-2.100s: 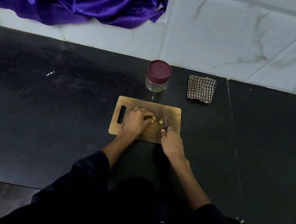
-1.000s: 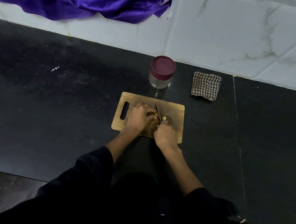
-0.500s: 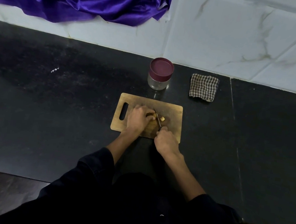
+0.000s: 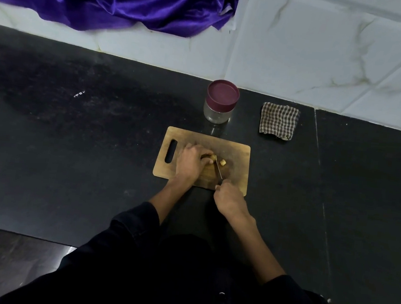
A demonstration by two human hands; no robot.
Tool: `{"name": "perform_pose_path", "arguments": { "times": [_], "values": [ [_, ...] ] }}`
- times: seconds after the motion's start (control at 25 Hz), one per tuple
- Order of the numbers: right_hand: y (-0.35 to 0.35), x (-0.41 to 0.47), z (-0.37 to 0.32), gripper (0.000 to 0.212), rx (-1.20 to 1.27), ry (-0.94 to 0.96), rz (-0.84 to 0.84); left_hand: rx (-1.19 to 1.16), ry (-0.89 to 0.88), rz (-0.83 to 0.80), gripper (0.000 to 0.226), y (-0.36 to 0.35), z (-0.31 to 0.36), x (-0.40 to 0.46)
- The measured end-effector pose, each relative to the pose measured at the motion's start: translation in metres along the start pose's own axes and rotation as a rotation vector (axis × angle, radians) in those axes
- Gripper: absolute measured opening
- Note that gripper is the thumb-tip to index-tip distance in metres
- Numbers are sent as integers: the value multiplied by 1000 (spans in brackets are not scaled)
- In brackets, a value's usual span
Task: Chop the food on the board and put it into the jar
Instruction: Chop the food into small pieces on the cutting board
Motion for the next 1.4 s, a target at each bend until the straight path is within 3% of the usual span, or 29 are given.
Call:
{"name": "perform_pose_path", "arguments": {
  "times": [0.16, 0.4, 0.56, 0.88, 1.4],
  "values": [
    [-8, 0, 9, 17, 163, -29, -45, -19, -13, -18, 25, -1, 0, 0],
    [-7, 1, 4, 23, 87, -24, 18, -34, -25, -19, 24, -2, -1, 1],
    [4, -3, -9, 22, -96, -28, 115, -35, -42, -17, 24, -2, -1, -1],
    [0, 3, 11, 22, 153, -16, 19, -35, -46, -18, 27, 0, 1, -3],
    [2, -1, 0, 25, 81, 50, 117, -45, -29, -10, 27, -1, -4, -1]
  ]
}}
Point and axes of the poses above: each hand's wrist, its own x-axis towards the middle knuckle, its own y-axis out of the back of the hand, z = x × y, the point moved 10 cm from there along x, towards the middle knuckle, and after that the axes turned 12 degrees about -x, right-handed, at the moved point
